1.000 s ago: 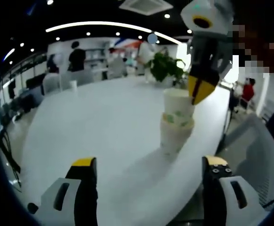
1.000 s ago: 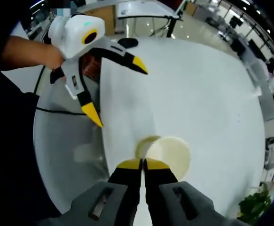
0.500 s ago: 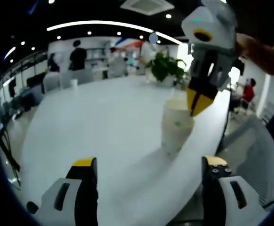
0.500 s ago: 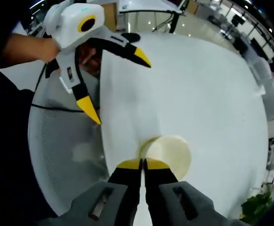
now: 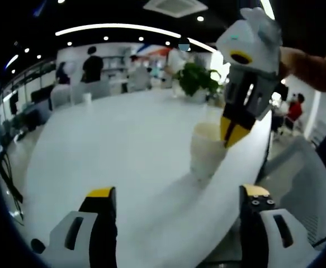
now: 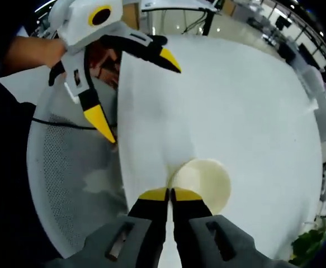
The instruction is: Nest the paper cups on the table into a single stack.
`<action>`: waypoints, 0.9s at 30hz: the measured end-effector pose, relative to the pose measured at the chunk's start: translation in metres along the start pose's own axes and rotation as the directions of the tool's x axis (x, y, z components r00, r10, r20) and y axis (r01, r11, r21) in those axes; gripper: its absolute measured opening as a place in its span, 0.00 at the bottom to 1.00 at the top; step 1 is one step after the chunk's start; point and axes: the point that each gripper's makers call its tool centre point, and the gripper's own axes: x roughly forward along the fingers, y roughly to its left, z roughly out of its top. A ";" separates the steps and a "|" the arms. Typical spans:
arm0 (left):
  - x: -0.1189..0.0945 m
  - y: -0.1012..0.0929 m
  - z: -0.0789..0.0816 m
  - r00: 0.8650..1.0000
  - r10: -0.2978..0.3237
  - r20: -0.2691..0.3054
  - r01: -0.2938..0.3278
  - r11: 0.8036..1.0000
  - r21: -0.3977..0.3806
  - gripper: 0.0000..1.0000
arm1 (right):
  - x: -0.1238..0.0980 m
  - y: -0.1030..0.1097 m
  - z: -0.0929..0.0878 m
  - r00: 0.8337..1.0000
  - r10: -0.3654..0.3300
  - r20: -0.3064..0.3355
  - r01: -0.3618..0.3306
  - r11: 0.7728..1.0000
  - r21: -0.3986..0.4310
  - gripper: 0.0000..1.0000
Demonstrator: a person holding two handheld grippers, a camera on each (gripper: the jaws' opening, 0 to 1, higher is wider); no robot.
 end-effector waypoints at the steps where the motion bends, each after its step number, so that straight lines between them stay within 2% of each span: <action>1: 0.000 0.000 0.000 1.000 -0.001 0.000 0.001 1.000 -0.002 0.89 | 0.000 -0.001 0.000 1.000 0.000 0.002 0.000 1.000 0.001 0.00; 5: 0.001 -0.001 -0.001 1.000 -0.005 -0.002 0.005 1.000 -0.002 0.89 | 0.000 -0.002 0.000 1.000 0.005 0.016 -0.005 1.000 0.016 0.00; 9: 0.001 -0.003 -0.001 1.000 -0.009 -0.007 0.009 1.000 0.001 0.89 | 0.000 -0.002 0.000 0.999 -0.009 0.036 0.010 1.000 -0.010 0.01; 19: 0.002 -0.004 -0.002 1.000 -0.014 -0.012 0.014 1.000 0.004 0.89 | -0.014 -0.009 0.009 0.993 -0.020 0.112 0.022 1.000 -0.020 0.10; 23: 0.002 -0.004 -0.001 1.000 -0.013 -0.009 0.013 1.000 0.007 0.89 | -0.023 -0.012 0.019 0.981 -0.035 0.191 0.035 0.999 0.004 0.24; 25: 0.000 0.002 0.006 0.999 0.022 0.029 -0.024 0.998 0.059 0.93 | -0.030 -0.015 0.022 0.969 -0.049 0.242 0.045 0.999 0.021 0.31; 27: -0.002 0.002 0.012 0.998 0.023 0.064 -0.027 0.999 0.048 0.96 | -0.037 -0.019 0.024 0.953 -0.070 0.294 0.059 0.997 0.044 0.40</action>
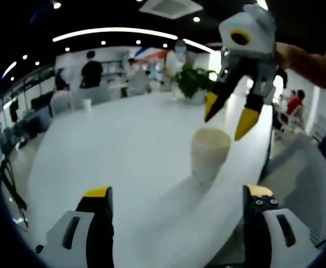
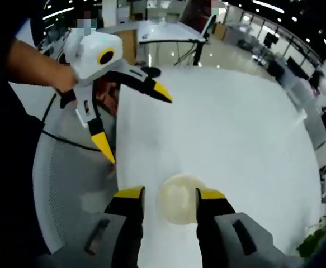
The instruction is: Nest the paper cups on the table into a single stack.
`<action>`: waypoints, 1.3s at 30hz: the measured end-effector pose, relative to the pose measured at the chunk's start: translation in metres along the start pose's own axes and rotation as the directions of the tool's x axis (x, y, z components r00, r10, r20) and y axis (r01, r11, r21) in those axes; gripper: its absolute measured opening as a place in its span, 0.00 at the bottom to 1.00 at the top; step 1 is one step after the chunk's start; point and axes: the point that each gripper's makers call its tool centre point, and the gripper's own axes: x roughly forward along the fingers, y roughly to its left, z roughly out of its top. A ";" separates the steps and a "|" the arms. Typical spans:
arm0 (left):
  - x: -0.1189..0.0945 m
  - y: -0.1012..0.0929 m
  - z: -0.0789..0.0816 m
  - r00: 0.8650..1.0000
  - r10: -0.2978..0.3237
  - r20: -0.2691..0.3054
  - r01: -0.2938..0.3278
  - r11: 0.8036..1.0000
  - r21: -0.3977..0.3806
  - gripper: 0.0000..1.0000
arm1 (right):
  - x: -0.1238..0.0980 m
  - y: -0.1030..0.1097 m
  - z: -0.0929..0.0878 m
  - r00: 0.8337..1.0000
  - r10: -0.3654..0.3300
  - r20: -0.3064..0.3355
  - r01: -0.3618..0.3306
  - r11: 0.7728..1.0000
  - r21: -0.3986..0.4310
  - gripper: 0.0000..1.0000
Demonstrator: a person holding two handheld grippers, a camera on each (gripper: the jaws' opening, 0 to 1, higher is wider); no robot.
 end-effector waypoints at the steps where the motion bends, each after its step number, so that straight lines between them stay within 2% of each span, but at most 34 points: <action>1: 0.000 0.001 0.000 1.000 0.001 0.004 -0.001 1.000 -0.003 0.98 | -0.003 -0.003 0.002 1.000 -0.013 0.028 0.013 1.000 0.002 0.44; 2: 0.000 0.003 0.001 1.000 0.007 0.008 -0.007 1.000 -0.004 0.98 | -0.009 -0.006 0.005 0.997 -0.035 0.068 0.035 0.999 -0.001 0.50; 5: 0.000 0.003 0.000 1.000 0.012 0.006 -0.012 1.000 -0.012 0.98 | -0.023 -0.016 0.005 0.986 -0.099 0.133 0.095 0.995 0.036 0.68; 8: 0.000 0.003 0.000 1.000 0.010 0.006 -0.010 1.000 -0.017 0.98 | -0.036 -0.022 0.004 0.970 -0.140 0.201 0.130 0.990 0.061 0.78; 9: 0.000 0.004 0.000 1.000 0.011 0.005 -0.011 1.000 -0.014 0.98 | -0.043 -0.026 0.004 0.956 -0.171 0.238 0.163 0.985 0.051 0.80; 12: 0.001 0.001 0.000 1.000 0.003 0.006 -0.003 1.000 -0.017 0.98 | -0.053 -0.032 -0.002 0.935 -0.218 0.280 0.205 0.976 0.078 0.89; 14: 0.001 0.001 0.000 1.000 0.003 0.007 -0.003 1.000 -0.008 0.98 | -0.059 -0.032 -0.013 0.933 -0.222 0.284 0.200 0.974 0.106 0.87; 19: 0.001 -0.001 0.004 1.000 -0.005 0.023 0.006 1.000 -0.015 0.98 | -0.071 -0.026 -0.026 0.907 -0.251 0.338 0.204 0.964 0.169 0.90; 24: 0.001 -0.005 0.013 0.997 -0.020 0.075 0.021 1.000 -0.012 0.98 | -0.070 -0.017 -0.039 0.876 -0.253 0.410 0.190 0.964 0.187 0.94; 25: 0.000 -0.007 0.015 0.996 -0.025 0.083 0.025 1.000 -0.008 0.98 | -0.070 -0.016 -0.041 0.861 -0.262 0.436 0.198 0.962 0.187 0.94; 26: 0.001 -0.008 0.015 0.996 -0.028 0.083 0.029 1.000 -0.007 0.98 | -0.069 -0.015 -0.043 0.851 -0.270 0.450 0.197 0.959 0.201 0.96; 28: 0.001 -0.010 0.013 0.997 -0.037 0.073 0.037 0.999 -0.001 0.98 | -0.066 -0.015 -0.049 0.844 -0.278 0.459 0.192 0.955 0.226 0.98; 30: 0.001 -0.012 0.013 0.996 -0.049 0.074 0.050 0.999 -0.014 0.98 | -0.062 -0.015 -0.058 0.838 -0.297 0.458 0.198 0.948 0.250 0.99; 33: 0.000 -0.011 0.015 0.995 -0.052 0.084 0.053 0.998 -0.016 0.98 | -0.061 -0.015 -0.065 0.804 -0.334 0.491 0.212 0.934 0.289 1.00; 35: -0.001 -0.011 0.015 0.995 -0.055 0.088 0.058 0.998 -0.035 0.98 | -0.060 -0.014 -0.072 0.792 -0.351 0.500 0.219 0.927 0.303 1.00; 37: -0.002 -0.010 0.016 0.994 -0.054 0.095 0.058 0.997 -0.046 0.98 | -0.057 -0.016 -0.081 0.775 -0.375 0.509 0.197 0.908 0.370 1.00; 39: -0.002 -0.010 0.016 0.993 -0.060 0.100 0.066 0.996 -0.060 0.98 | -0.054 -0.019 -0.092 0.769 -0.394 0.504 0.192 0.894 0.406 1.00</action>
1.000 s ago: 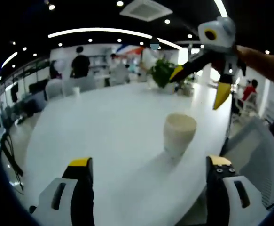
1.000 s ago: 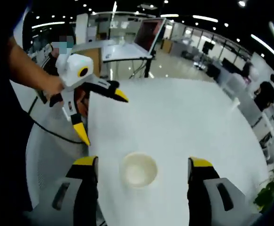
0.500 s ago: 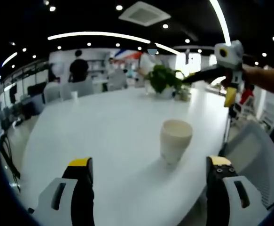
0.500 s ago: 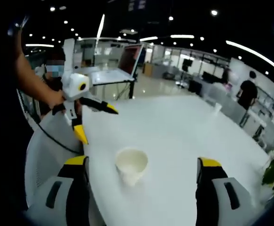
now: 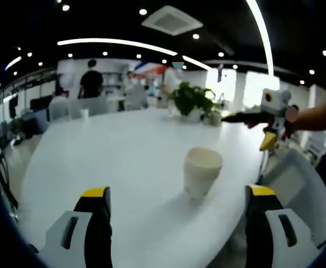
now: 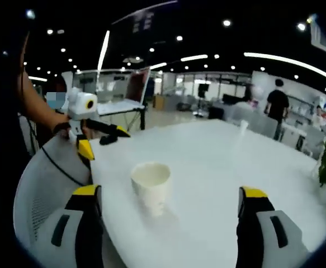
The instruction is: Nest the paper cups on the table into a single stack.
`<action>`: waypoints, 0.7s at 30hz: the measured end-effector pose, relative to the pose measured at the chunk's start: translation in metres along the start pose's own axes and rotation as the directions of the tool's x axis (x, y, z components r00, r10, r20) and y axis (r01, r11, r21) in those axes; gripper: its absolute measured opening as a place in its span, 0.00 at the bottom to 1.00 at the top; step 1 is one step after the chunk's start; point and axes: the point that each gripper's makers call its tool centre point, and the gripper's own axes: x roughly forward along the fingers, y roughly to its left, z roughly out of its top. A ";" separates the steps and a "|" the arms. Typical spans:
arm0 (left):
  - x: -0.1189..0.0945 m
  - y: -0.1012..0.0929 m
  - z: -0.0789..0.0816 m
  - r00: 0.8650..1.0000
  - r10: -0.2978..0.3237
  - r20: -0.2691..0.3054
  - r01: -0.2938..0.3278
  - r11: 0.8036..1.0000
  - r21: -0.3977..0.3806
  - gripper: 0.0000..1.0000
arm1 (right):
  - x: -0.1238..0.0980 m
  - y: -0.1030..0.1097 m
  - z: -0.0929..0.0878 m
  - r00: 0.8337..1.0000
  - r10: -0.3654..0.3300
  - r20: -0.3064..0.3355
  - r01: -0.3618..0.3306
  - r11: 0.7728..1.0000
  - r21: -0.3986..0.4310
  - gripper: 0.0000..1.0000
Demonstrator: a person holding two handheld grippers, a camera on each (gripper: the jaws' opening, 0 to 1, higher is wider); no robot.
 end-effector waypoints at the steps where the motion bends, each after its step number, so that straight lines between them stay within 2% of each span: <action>1: 0.000 0.000 0.000 1.000 0.000 0.000 0.000 1.000 -0.001 0.98 | -0.002 -0.002 -0.003 1.000 -0.008 0.002 0.008 1.000 -0.001 0.99; 3: 0.001 0.000 -0.001 1.000 -0.002 -0.002 0.002 1.000 0.001 0.98 | -0.005 -0.005 -0.008 1.000 -0.028 0.012 0.027 1.000 0.013 0.98; 6: 0.001 -0.002 -0.002 1.000 -0.010 -0.008 0.010 1.000 0.003 0.98 | -0.009 -0.007 -0.025 0.998 -0.045 -0.035 0.045 0.999 -0.014 0.96; 10: 0.003 -0.002 -0.006 0.999 -0.011 -0.031 0.012 1.000 0.012 0.98 | -0.011 -0.003 -0.035 0.998 -0.037 -0.051 0.037 0.999 -0.004 0.96; 13: 0.005 -0.002 -0.010 0.999 -0.012 -0.050 0.013 1.000 0.024 0.98 | -0.013 -0.002 -0.040 0.996 -0.043 -0.074 0.043 0.999 -0.011 0.97; 16: 0.005 -0.004 -0.011 0.998 -0.019 -0.059 0.020 1.000 0.021 0.98 | -0.012 -0.005 -0.037 0.997 -0.055 -0.061 0.054 0.998 -0.012 0.99; 21: 0.007 -0.006 -0.019 0.995 -0.028 -0.097 0.031 0.999 0.040 0.98 | -0.010 0.000 -0.041 0.996 -0.038 -0.084 0.038 0.999 -0.005 1.00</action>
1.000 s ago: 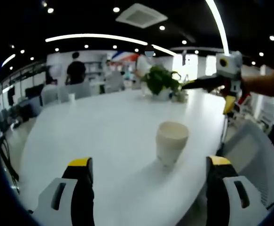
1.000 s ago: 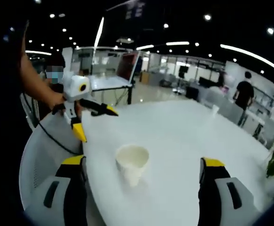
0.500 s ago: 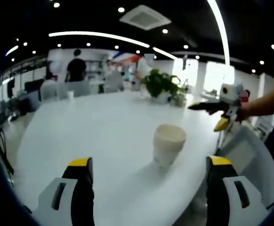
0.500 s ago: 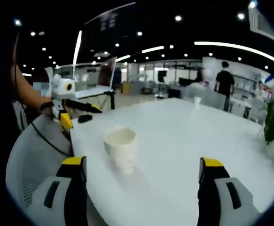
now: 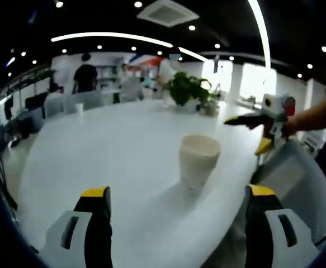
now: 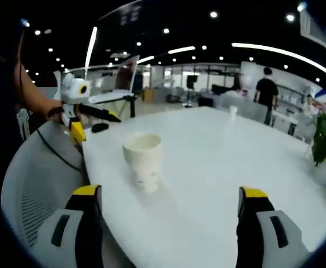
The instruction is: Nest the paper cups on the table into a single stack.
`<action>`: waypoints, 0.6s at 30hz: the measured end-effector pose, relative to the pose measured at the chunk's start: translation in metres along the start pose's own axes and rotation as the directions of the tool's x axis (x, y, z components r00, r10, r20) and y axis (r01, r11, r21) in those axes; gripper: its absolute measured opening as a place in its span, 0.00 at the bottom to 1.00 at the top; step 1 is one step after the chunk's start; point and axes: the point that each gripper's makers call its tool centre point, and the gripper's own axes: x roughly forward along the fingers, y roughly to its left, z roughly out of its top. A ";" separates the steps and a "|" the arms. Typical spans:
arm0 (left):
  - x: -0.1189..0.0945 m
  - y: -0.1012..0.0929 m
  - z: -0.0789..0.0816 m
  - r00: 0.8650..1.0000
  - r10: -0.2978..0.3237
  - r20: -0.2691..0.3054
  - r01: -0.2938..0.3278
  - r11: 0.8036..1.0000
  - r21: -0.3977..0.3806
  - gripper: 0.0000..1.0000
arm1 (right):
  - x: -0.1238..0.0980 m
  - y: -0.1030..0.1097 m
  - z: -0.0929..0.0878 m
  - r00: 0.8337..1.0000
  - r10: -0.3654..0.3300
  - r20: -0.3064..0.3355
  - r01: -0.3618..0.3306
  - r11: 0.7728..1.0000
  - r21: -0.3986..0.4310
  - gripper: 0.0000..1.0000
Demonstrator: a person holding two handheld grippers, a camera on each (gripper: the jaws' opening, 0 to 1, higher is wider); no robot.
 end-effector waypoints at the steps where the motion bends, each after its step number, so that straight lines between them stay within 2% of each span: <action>1: 0.001 -0.001 -0.002 1.000 0.000 -0.013 0.001 1.000 0.015 0.98 | 0.001 0.001 -0.001 1.000 0.001 -0.005 -0.001 1.000 0.000 1.00; 4: 0.004 0.000 -0.010 0.998 -0.006 -0.062 0.008 1.000 0.029 0.96 | 0.002 0.006 -0.005 1.000 0.023 -0.020 -0.023 1.000 -0.006 1.00; 6: 0.002 0.008 -0.022 0.991 0.027 -0.131 -0.017 0.997 0.077 0.90 | 0.004 0.010 -0.007 0.999 0.038 -0.038 -0.039 0.999 -0.005 1.00; 7: 0.000 0.015 -0.032 0.979 0.062 -0.197 -0.042 0.994 0.103 0.88 | 0.006 0.012 -0.008 0.998 0.047 -0.046 -0.047 0.999 -0.010 1.00; 8: 0.000 0.016 -0.034 0.977 0.064 -0.202 -0.048 0.995 0.082 0.87 | 0.007 0.013 -0.009 0.997 0.052 -0.049 -0.052 0.999 -0.014 1.00; 9: 0.002 0.013 -0.026 0.987 0.045 -0.155 -0.041 0.999 0.028 0.91 | 0.008 0.014 -0.008 0.997 0.058 -0.054 -0.060 0.998 -0.021 1.00; 10: 0.002 0.013 -0.019 0.992 0.040 -0.119 -0.039 0.999 0.008 0.94 | 0.009 0.014 -0.008 0.996 0.062 -0.059 -0.064 0.998 -0.025 0.99; 11: 0.002 0.015 -0.016 0.993 0.042 -0.106 -0.042 0.999 -0.003 0.97 | 0.010 0.014 -0.009 0.996 0.066 -0.063 -0.067 0.997 -0.027 0.99; 18: 0.009 0.014 -0.023 0.990 0.001 -0.141 -0.006 0.999 -0.034 0.98 | 0.021 0.018 -0.011 0.989 0.102 -0.107 -0.109 0.992 -0.057 0.97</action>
